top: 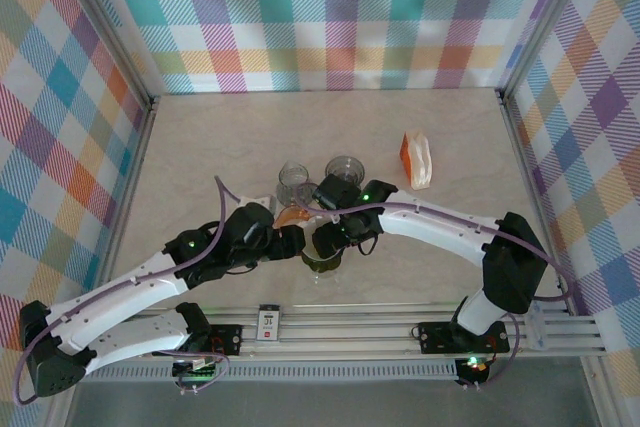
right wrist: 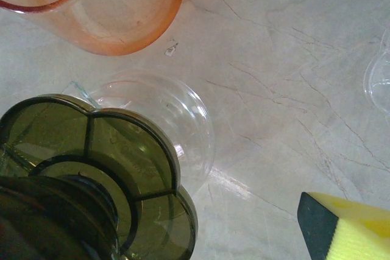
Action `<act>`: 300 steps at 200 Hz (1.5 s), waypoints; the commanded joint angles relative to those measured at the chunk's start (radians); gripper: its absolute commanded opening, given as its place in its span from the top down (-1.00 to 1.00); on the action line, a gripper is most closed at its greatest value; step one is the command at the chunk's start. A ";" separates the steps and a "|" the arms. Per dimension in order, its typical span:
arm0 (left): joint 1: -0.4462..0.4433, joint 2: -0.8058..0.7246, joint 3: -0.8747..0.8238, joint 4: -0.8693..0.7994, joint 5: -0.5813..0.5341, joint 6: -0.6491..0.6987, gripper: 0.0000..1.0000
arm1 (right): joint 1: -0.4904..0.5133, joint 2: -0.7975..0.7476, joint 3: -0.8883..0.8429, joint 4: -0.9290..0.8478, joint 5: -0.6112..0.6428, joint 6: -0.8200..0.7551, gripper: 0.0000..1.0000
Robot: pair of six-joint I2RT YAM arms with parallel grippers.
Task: Place the coffee filter in the dripper
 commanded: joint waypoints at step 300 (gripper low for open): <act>0.034 0.044 -0.015 0.026 0.027 -0.005 -0.25 | 0.010 -0.070 0.000 0.014 0.014 0.038 -0.77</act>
